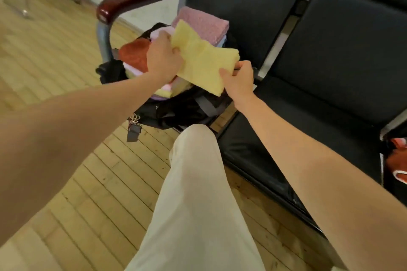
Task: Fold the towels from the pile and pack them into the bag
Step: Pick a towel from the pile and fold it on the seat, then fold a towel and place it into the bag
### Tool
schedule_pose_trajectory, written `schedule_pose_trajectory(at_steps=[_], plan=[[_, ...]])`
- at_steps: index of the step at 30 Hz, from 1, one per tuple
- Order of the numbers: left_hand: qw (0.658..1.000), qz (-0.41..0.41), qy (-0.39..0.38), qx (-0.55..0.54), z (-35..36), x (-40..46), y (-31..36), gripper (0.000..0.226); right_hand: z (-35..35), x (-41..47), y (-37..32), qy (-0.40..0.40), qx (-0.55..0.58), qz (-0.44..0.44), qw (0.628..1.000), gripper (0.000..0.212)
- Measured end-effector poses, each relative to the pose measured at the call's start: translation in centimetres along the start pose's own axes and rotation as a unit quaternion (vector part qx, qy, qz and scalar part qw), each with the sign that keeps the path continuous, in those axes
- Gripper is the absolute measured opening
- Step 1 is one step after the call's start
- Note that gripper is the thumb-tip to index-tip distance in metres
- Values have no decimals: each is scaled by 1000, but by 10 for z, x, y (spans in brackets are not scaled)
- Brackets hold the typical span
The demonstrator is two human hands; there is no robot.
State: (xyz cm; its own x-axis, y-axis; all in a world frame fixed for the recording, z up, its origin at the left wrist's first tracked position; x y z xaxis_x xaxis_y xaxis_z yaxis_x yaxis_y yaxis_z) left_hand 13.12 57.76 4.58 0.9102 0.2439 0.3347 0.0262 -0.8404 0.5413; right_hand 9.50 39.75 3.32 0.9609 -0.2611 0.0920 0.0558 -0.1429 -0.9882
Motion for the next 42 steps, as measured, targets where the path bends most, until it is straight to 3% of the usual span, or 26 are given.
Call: schedule_pose_trajectory(at_steps=[7, 10, 19, 22, 24, 29, 31, 34, 38, 42], plan=[[997, -74, 5, 20, -27, 78, -52, 42, 91, 38, -21, -45, 23, 6, 999, 35], [995, -97, -5, 20, -22, 95, -77, 36, 116, 48, -15, -61, 30, 17, 998, 40], [987, -127, -21, 92, 12, 89, -113, 36, 138, 54, 29, -65, 48, 57, 995, 50], [972, -124, 4, 201, 9, 87, -99, 31, 130, 51, 24, -73, 47, 56, 995, 50], [955, -74, 42, 283, 8, 79, -84, 29, 117, 46, 22, -69, 43, 46, 996, 48], [961, 127, 53, 241, 21, 38, -30, 36, 46, 30, 39, -70, -67, 65, 993, 43], [959, 193, 36, 206, 30, 18, -2, 36, 3, 27, 58, -74, -126, 94, 985, 29], [932, 310, 12, 189, 48, -17, 49, 45, -76, 16, 82, -36, -188, 130, 973, 40], [925, 327, -108, 157, 85, -66, 124, 33, -199, -19, 96, 38, -219, 169, 960, 27], [892, 399, -175, 121, 132, -128, 188, 33, -322, -65, 110, 139, -230, 200, 942, 40]])
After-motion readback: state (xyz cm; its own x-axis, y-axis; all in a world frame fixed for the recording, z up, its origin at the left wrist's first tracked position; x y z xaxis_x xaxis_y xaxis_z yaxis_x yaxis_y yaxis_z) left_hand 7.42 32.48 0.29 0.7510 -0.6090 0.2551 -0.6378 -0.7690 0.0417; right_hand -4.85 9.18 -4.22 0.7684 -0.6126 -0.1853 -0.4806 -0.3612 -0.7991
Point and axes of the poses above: each hand's wrist, its own x-axis towards the middle knuckle, its own z-axis out of the palm, y = z × x, the point moved 1 cm from there along x, towards the middle knuckle, and after that the axes turned 13 degrees about x, right-handed, at the moved point
